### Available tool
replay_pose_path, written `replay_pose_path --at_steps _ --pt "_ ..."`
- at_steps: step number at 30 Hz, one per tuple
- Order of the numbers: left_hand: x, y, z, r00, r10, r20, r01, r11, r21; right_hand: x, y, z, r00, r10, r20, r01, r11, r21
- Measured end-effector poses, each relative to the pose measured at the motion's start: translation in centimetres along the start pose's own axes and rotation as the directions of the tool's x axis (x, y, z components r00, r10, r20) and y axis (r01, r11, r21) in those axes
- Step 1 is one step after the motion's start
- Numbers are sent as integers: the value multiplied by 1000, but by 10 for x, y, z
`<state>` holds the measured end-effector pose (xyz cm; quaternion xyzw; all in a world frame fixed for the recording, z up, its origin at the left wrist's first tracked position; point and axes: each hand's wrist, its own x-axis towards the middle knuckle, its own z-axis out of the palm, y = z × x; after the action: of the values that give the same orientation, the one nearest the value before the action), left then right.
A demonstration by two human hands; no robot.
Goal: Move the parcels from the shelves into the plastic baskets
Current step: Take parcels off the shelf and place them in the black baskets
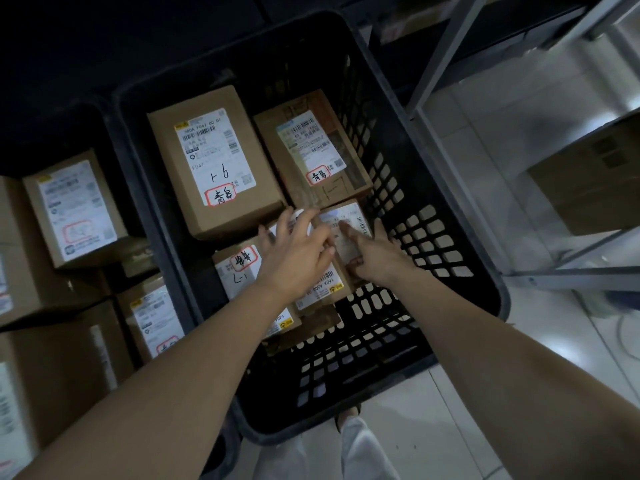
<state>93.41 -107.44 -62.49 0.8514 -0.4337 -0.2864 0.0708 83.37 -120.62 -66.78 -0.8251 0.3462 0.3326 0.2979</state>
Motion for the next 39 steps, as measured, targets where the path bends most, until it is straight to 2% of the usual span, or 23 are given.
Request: replay_pose_path --at_steps 6,9,13,16,20,23,26,32,35,39 --pt "-4 -2 -1 999 14 -42 -16 998 -55 -2 13 -6 984 142 -107 -131 986 98" --pt "-4 -3 0 999 32 -16 -32 999 -9 -4 12 -5 976 177 -125 -159 977 145" --pt "-6 -3 0 999 32 36 -35 997 66 -10 11 0 969 186 -162 -172 980 97" --pt "-7 0 -2 999 28 34 -30 996 86 -20 11 -4 975 130 -182 -126 992 32" --pt "-8 4 -8 998 -16 -68 15 1000 -13 -28 4 -13 973 -25 -229 -30 972 -233" --pt "-8 2 -11 992 -90 -86 92 996 23 -25 2 -17 972 -120 -203 33 921 -388" --pt "-7 0 -17 988 -142 -68 145 988 49 -16 5 -18 968 -173 -180 92 917 -388" --pt "-22 -7 -17 979 -12 -206 34 994 106 -6 4 -17 952 -255 -167 170 899 -403" --pt "-22 -10 -13 970 14 -242 6 997 79 -7 8 -14 946 -270 -181 179 897 -404" --pt "-19 -14 -6 983 50 -179 -37 997 73 -9 12 -12 926 -352 -133 241 826 -509"
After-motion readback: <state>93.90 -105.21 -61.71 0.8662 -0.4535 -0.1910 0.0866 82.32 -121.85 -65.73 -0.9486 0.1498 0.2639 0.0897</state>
